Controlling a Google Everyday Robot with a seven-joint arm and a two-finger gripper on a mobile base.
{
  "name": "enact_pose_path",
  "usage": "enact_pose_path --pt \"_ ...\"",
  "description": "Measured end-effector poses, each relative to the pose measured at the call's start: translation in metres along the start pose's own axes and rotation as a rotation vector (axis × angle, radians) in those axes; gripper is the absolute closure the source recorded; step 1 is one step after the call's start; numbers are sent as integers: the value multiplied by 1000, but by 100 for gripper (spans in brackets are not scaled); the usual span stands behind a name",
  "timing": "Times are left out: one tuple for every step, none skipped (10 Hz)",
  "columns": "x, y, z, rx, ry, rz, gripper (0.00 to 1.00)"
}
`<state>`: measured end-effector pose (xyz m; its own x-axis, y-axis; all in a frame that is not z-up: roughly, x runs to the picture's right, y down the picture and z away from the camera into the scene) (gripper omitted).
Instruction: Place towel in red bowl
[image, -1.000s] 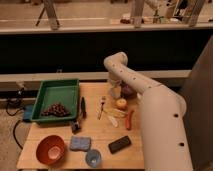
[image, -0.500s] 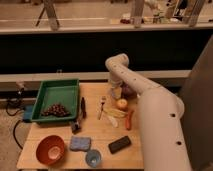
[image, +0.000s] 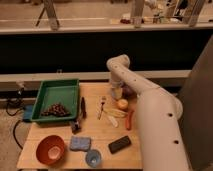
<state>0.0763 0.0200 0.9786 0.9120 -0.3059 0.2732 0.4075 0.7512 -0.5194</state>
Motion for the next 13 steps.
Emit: enact_pose_path --pt "2 1 3 -3 1 3 20" --pt "4 2 6 -4 2 6 20" --pt "6 3 9 -4 3 10 20" --pt "8 3 14 0 1 10 20" --pt "9 5 18 -1 0 9 20" --pt "9 5 22 -2 4 5 21" --pt "8 6 23 -7 1 2 27" --pt "8 7 21 -13 -1 1 37" --pt "8 7 16 -15 0 2 47" --pt "9 7 15 -15 2 2 56" --pt "10 8 14 -15 5 3 68" --pt "10 8 14 -16 7 4 76" --pt "10 8 12 -14 10 1 87"
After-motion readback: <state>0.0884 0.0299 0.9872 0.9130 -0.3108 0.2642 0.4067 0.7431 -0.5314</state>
